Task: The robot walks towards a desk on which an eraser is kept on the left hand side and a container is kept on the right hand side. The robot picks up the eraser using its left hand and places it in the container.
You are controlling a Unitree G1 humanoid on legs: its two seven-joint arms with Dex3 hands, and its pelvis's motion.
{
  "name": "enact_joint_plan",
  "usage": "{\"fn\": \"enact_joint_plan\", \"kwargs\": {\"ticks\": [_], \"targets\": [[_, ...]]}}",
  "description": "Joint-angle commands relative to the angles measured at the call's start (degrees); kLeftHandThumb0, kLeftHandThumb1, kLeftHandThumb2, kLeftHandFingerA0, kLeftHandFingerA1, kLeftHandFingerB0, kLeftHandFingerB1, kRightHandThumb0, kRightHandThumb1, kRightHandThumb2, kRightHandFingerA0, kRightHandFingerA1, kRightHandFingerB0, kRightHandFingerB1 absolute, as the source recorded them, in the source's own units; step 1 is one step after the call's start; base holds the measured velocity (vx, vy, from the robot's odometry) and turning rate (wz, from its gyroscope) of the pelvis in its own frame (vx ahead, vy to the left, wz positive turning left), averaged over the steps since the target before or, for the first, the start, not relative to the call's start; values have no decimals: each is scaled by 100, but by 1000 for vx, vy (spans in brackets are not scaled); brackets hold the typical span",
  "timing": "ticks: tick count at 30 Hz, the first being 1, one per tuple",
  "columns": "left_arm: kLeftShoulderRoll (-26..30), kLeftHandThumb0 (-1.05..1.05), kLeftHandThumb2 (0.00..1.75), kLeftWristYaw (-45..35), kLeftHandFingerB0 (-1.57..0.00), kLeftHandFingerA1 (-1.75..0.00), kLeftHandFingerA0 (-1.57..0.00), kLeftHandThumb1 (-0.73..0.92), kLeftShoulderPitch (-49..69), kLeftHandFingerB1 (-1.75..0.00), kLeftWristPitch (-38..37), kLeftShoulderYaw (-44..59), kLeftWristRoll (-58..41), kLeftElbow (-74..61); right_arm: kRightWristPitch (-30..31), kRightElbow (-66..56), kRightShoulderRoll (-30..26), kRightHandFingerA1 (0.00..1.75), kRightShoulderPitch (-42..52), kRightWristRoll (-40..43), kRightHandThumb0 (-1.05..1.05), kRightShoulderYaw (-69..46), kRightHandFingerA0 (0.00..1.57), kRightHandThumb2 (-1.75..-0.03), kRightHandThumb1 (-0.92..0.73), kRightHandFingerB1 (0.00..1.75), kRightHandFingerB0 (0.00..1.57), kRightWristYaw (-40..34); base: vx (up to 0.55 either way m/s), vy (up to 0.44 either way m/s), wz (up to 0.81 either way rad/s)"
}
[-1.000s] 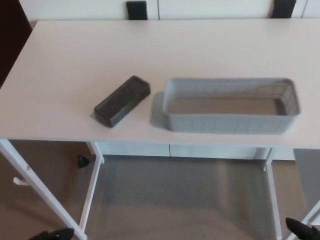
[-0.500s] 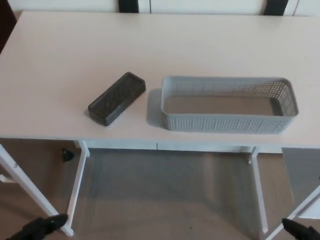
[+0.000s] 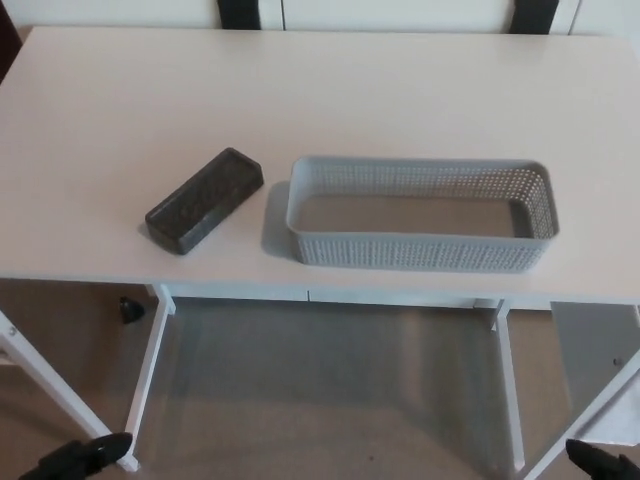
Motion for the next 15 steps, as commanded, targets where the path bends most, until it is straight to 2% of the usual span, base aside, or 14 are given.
{"fn": "enact_joint_plan", "kwargs": {"ticks": [1,2,5,15], "targets": [[76,-54,65,-67,-40,-41,-45,72,52,-35,-90,75,-88,-26,-109,-33,-9,50,58,-12,-33,1,42,-59,-65,37,24,-60,0,0,0],[76,-48,63,-59,-42,-40,-47,77,49,-35,-102,71,-74,-16,-114,-29,-10,49,58,-10,-33,0,42,-59,-65,37,24,-61,0,0,0],[79,-48,63,-2,-43,-40,-48,77,101,-35,-163,41,21,13,-182,3,-32,48,129,-9,-35,14,41,-59,-65,37,24,-25,0,0,0],[94,-49,63,-20,-43,-40,-48,74,57,-35,-250,20,40,-17,-193,5,-89,50,51,-64,-37,3,43,-59,-65,39,25,-86,0,0,0]]}}
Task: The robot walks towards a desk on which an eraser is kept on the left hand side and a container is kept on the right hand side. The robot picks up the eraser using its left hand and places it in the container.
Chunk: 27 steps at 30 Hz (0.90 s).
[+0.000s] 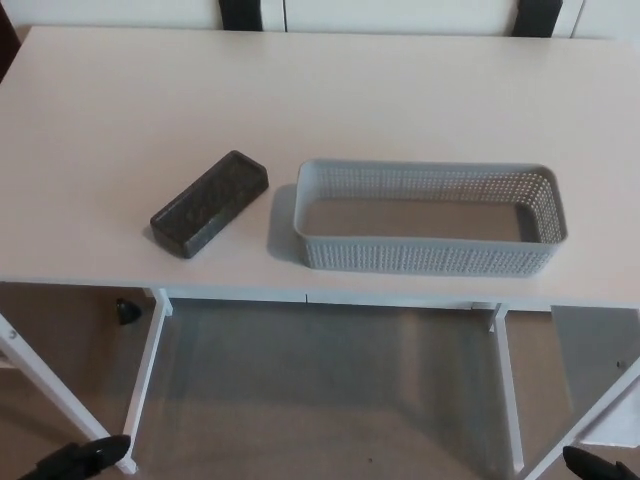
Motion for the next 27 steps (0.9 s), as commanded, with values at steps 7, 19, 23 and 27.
{"fn": "enact_joint_plan", "kwargs": {"ticks": [7,19,23,27], "targets": [[781,-57,59,-498,-40,-35,-48,62,802,-34,-1741,-551,725,-1595,-196,-83,-102,50,191,5,-34,-71,42,-59,-65,39,25,-21,0,0,0],[3133,-66,77,-1964,-35,-47,-42,42,-904,-42,228,596,-4290,-6123,-71,-107,-91,51,55,76,-34,-103,41,-59,-65,40,25,-8,0,0,0],[2334,-48,67,-334,-35,-44,-39,37,-2346,-42,150,412,-4036,-6118,-70,-201,-110,52,100,46,-36,-76,41,-60,-66,41,23,10,0,0,0],[1267,-57,74,520,-34,-49,-40,41,-3741,-44,272,90,-835,-5394,-90,-216,-116,52,100,-27,-32,-57,43,-60,-67,42,25,-44,0,0,0]]}}
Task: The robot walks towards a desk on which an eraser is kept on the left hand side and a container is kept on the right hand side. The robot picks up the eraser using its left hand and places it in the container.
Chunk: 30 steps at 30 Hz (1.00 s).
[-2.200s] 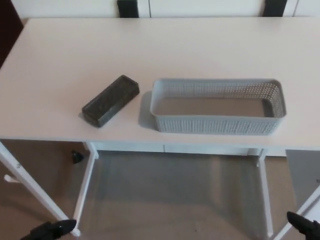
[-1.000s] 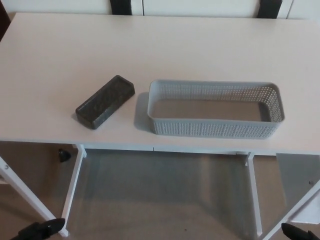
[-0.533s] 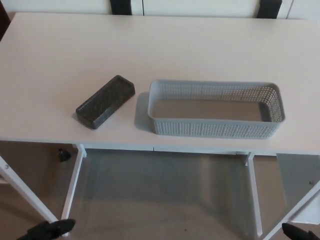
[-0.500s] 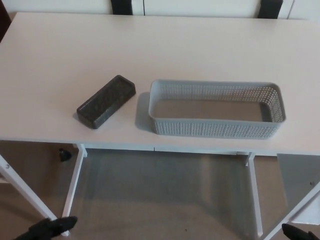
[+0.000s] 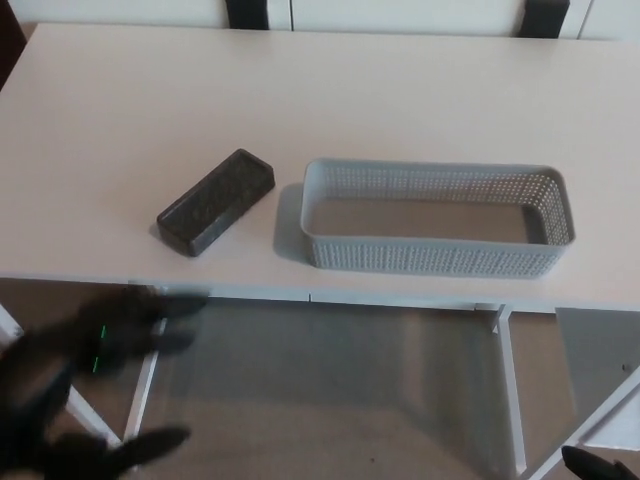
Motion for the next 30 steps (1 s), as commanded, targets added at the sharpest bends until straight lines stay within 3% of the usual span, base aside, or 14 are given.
{"fn": "enact_joint_plan", "kwargs": {"ticks": [1,5,7,8,9,12,18,19,20,24,25,28,29,30], "targets": [[-110,-60,75,1045,-34,-50,-40,41,-3293,-44,551,177,217,-1653,-86,-150,-123,52,65,-40,-32,-66,43,-60,-67,42,26,-58,0,0,0],[-8,-62,72,1167,-23,-45,-27,39,-4000,-39,761,-144,1532,-468,-82,-175,-124,52,106,-28,-32,-59,42,-60,-67,41,26,-34,0,0,0],[-45,-55,67,1291,-20,-42,-25,39,-4229,-37,473,-395,2034,393,-78,-196,-111,51,125,-45,-32,-64,43,-60,-67,41,25,-72,0,0,0],[-12,-49,56,1390,-18,-31,-20,49,-4332,-28,240,-572,2348,1012,-82,-171,-110,51,104,-51,-33,-65,43,-60,-67,41,25,-82,0,0,0],[57,-29,87,1534,0,-48,0,32,-4442,-47,-12,-827,2759,1852,-118,-118,-109,52,100,-34,-33,-65,42,-60,-67,41,24,-60,0,0,0],[110,-28,85,1837,0,-49,-1,28,-4719,-47,-224,-1161,3117,3045,-181,-88,-133,52,117,-37,-35,-36,42,-60,-68,41,23,2,0,0,0],[179,-30,84,2271,0,-49,-1,26,-5390,-47,147,-1851,3740,4554,-156,-84,-140,51,51,-113,-35,-13,42,-59,-67,41,25,-71,0,0,0],[167,-55,73,2309,-12,-38,0,36,-5489,-36,230,-1952,3792,4748,-167,-76,-159,51,47,-143,-36,-2,42,-59,-67,41,24,-78,0,0,0],[150,-59,70,2338,-10,-30,-5,39,-5601,-25,311,-2039,3832,4960,-149,-102,-154,51,53,-147,-35,2,42,-59,-67,41,24,-87,0,0,0],[23,-59,72,2519,-8,-27,-7,38,-5950,-23,416,-2303,3887,5669,-139,-176,-129,52,97,-97,-34,-15,42,-60,-67,41,23,-86,0,0,0],[-9,-58,55,2538,-7,-26,-5,48,-6034,-24,460,-2379,3899,5840,-128,-194,-126,52,102,-96,-33,-15,42,-60,-67,41,24,-88,0,0,0],[-98,-60,55,2569,-3,-26,-3,49,-6201,-24,688,-2579,3949,6151,-88,-227,-137,52,76,-121,-33,-8,42,-60,-67,42,25,-103,0,0,0],[-106,-60,74,2595,-5,-24,-6,39,-6218,-21,708,-2617,3972,6191,-89,-227,-131,53,71,-121,-32,-5,42,-60,-67,42,25,-106,0,0,0],[-125,-61,75,2635,-5,-24,-6,39,-6222,-20,747,-2690,4008,6246,-106,-234,-110,53,95,-114,-32,4,42,-60,-67,42,25,-107,0,0,0]]}}
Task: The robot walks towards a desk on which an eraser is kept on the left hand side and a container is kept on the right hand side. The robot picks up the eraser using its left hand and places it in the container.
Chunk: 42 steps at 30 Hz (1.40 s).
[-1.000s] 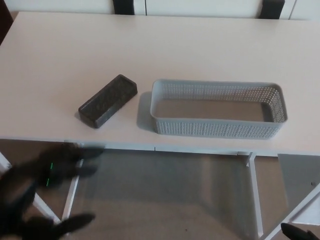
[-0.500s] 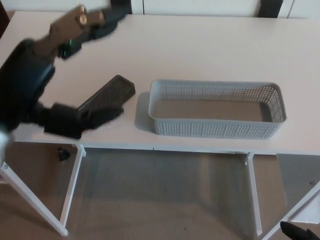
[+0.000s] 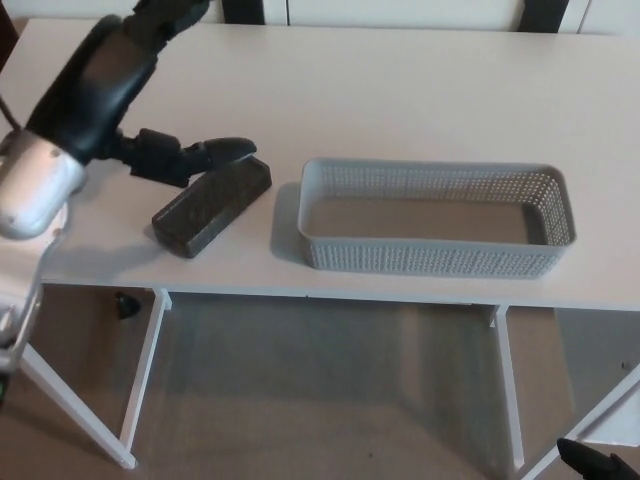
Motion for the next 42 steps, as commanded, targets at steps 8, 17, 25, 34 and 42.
{"fn": "enact_joint_plan", "kwargs": {"ticks": [8,17,25,34,42], "targets": [[-322,-65,63,1765,-8,-24,-7,41,-1058,-21,675,-1501,2306,2779,7,-277,-99,63,59,-63,-25,-55,35,-95,-48,53,16,-99,0,0,0],[-549,-60,76,2111,-9,-33,-3,39,-1145,-26,579,-1772,2335,3743,-57,-166,-86,55,23,-31,-30,-63,43,-60,-66,45,30,-68,0,0,0],[-683,-62,75,2194,-8,-34,-4,40,-1214,-25,527,-1754,2351,4209,24,-207,-123,52,26,-139,-32,-14,43,-59,-67,44,32,-106,0,0,0],[-824,-64,75,2227,0,-39,-6,41,-1169,-25,489,-1642,2418,4437,12,-236,-106,53,113,-189,-31,8,43,-59,-67,44,32,-148,0,0,0],[-967,-32,84,2192,0,-48,0,24,-1107,-48,451,-1585,2457,4444,2,-271,-92,52,137,-207,-29,-5,43,-60,-67,44,33,-156,0,0,0]]}}
